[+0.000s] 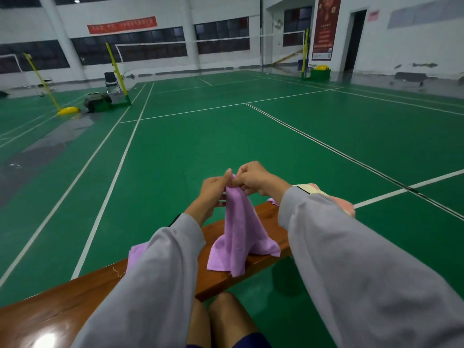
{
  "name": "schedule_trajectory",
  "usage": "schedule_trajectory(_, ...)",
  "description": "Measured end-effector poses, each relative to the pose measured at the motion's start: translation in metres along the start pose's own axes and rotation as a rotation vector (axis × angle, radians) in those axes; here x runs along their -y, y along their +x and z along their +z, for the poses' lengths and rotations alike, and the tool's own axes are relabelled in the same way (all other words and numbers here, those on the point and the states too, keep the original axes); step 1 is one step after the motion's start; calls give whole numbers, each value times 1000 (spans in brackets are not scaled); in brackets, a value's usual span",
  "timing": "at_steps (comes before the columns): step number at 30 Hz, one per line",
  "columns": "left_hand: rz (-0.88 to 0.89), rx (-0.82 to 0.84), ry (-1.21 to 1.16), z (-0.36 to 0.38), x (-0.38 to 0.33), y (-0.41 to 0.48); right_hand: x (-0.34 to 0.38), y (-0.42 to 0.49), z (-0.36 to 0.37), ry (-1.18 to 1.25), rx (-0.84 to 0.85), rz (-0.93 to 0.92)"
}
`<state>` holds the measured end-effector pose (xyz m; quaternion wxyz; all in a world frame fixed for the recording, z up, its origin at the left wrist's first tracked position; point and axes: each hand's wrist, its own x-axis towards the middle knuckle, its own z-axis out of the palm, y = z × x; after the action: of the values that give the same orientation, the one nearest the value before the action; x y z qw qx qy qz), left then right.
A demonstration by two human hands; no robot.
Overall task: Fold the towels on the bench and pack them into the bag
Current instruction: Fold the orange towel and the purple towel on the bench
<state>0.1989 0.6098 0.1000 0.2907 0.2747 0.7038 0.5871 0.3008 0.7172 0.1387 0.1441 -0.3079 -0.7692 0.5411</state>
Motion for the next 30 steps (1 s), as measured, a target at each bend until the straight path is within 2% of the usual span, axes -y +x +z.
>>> schedule_trajectory(2, -16, -20, -45, -3, -1, 2, 0, -3, 4, -47, 40, -13)
schedule_trajectory(4, -52, -110, -62, -3, -2, 4, -1, -5, 7, -33, 32, -3)
schedule_trajectory(7, -42, -336, -52, -9, 1, 12, -4, -3, 6, 238, -52, 60)
schedule_trajectory(9, -4, -346, -50, -17, 5, 15, -11, 1, 1, 378, -95, 123)
schedule_trajectory(11, 62, -248, -90, -19, 5, 10, -21, 5, 1, 290, -99, 175)
schedule_trajectory(13, 169, -207, -97, -17, -2, 3, -36, 11, 6, 14, -60, 181)
schedule_trajectory(15, 262, -179, -89, -11, -13, 0, -53, 12, 14, -293, 60, 136)
schedule_trajectory(17, 302, -150, -58, -6, -24, 1, -89, 37, 25, -374, 179, 116)
schedule_trajectory(19, 299, -106, -31, -7, -29, 3, -108, 47, 37, -319, 223, 7)
schedule_trajectory(22, 274, -16, -23, -12, -34, 3, -69, 8, 43, -151, 122, -212)
schedule_trajectory(24, 279, -38, 53, -19, -30, 8, -52, 11, 38, 25, -3, -214)
schedule_trajectory(26, 242, -88, 119, -31, -19, 12, -32, 17, 27, 205, -131, -126)
schedule_trajectory(28, 193, -74, 184, -42, -6, 12, -10, 19, 17, 461, -107, -66)
schedule_trajectory(30, 186, -12, 291, -50, 5, 7, 5, 18, 10, 551, -38, -90)
